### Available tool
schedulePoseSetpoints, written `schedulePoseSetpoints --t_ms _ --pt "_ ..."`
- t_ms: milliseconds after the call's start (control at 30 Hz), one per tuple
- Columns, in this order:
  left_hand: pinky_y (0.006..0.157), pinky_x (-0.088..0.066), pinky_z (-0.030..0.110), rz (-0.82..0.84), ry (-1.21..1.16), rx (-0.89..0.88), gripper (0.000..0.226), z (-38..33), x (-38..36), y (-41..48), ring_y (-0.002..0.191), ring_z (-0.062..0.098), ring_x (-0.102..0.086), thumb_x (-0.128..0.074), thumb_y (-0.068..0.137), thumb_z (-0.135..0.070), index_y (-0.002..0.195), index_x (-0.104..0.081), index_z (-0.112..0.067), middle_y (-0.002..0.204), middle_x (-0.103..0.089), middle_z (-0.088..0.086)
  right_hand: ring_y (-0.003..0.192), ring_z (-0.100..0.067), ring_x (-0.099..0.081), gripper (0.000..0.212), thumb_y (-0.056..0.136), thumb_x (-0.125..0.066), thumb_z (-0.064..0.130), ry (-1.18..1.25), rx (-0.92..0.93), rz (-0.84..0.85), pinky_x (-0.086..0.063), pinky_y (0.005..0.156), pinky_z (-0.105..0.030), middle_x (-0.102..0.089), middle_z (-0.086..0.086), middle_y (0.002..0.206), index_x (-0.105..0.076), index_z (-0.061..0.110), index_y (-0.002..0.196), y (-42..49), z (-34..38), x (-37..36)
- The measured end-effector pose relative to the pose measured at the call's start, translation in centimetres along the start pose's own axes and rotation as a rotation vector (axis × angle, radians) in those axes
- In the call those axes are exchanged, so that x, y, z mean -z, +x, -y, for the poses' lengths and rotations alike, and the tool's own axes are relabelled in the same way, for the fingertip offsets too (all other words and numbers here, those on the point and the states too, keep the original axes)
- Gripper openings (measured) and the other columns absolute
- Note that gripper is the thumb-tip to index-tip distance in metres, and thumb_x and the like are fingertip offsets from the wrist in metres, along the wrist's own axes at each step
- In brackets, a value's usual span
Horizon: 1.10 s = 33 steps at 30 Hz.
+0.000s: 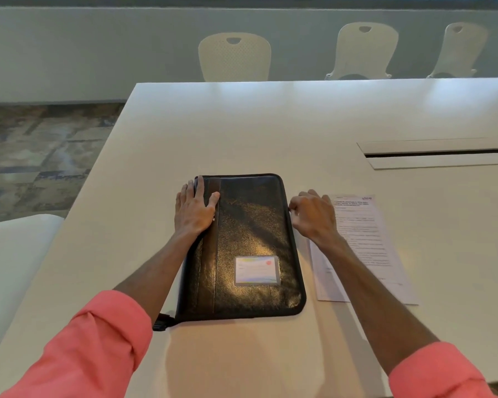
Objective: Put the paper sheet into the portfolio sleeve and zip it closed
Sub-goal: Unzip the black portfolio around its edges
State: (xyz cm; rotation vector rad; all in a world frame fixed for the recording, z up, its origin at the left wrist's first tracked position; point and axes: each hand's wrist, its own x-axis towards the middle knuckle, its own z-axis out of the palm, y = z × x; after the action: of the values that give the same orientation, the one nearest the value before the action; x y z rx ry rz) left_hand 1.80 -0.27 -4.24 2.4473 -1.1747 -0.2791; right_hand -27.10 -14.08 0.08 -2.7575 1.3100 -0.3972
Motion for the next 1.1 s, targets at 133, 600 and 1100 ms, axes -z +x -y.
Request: schedulePoseSetpoints --t_ms 133,600,1100 --pt "0.137 0.001 0.044 0.005 0.001 0.000 0.080 -0.2 0.2 -0.1 0.169 0.025 0.000 -0.025 0.110 -0.068 0.175 -0.001 -0.028 0.183 -0.005 0.009 0.104 -0.019 -0.062 0.011 0.094 -0.072 0.021 0.014 -0.010 0.004 -0.045 0.097 -0.044 -0.075 0.003 0.099 -0.081 0.022 0.100 -2.1 0.2 0.2" --pt "0.136 -0.008 0.050 0.079 -0.144 -0.230 0.065 0.8 2.1 -6.2 0.169 0.017 -0.003 -0.049 0.112 -0.051 0.171 -0.030 -0.031 0.182 -0.015 -0.003 0.109 -0.023 -0.066 0.010 0.101 -0.070 0.023 0.076 -0.052 -0.050 -0.049 0.101 -0.048 -0.075 0.001 0.107 -0.078 0.020 0.108 -3.7 0.6 0.2" --pt "0.137 0.002 0.045 0.140 0.026 -0.249 0.061 2.8 3.1 -13.8 0.167 0.007 0.008 -0.016 0.113 -0.063 0.171 -0.004 -0.048 0.181 0.008 -0.020 0.111 -0.024 -0.062 0.015 0.094 -0.079 0.018 0.084 -0.053 -0.070 -0.048 0.099 -0.048 -0.070 0.001 0.110 -0.073 0.019 0.108 -7.5 1.5 0.6"
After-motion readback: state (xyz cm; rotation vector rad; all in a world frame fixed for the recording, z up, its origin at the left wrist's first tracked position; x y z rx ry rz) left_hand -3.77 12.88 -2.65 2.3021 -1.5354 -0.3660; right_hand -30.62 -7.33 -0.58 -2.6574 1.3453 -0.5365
